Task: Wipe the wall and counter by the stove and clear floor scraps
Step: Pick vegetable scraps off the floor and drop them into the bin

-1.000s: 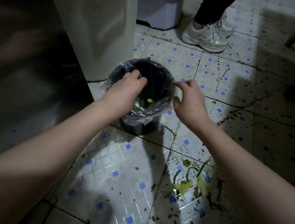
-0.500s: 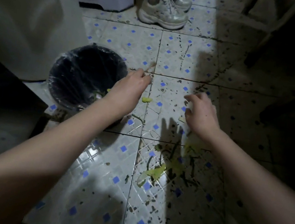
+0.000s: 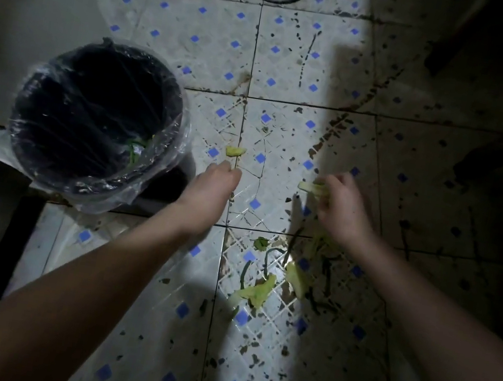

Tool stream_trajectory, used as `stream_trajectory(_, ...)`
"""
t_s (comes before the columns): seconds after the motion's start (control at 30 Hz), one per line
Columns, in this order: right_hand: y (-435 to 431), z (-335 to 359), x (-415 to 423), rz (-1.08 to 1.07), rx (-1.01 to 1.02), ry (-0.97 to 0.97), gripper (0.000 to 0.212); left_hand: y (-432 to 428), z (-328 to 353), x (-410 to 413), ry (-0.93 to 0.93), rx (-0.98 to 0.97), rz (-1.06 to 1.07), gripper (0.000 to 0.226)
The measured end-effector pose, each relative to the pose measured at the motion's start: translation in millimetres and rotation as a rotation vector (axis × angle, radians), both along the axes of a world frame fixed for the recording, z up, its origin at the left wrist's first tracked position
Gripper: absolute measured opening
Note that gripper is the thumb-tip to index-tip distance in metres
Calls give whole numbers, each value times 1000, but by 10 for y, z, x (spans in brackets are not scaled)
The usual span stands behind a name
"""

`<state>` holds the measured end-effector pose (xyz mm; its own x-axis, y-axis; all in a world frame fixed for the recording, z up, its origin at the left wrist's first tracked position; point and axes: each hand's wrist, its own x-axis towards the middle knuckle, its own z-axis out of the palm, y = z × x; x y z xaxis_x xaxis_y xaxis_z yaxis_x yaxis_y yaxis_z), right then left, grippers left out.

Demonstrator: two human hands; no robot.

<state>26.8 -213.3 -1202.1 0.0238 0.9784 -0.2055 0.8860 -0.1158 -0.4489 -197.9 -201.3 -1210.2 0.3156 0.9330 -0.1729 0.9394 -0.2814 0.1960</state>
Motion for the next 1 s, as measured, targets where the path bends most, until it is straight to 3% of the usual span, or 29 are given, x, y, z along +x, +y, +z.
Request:
stream_trajectory(0.3,73,-245,-125,9,-5,67,40,114,-372,19,180,-36,12,35)
stream_trajectory(0.57,124,-394,-186,-1,-26,98,40,239,-478,48,235,-76,43,38)
stream_trajectory(0.83,153,-384,-133,-43,-16,117,38,536,-433,230,32,65,63,35)
stream_trajectory(1.0,92,-339,43,-89,10,68,36,688,-480,265,90,37,103,31)
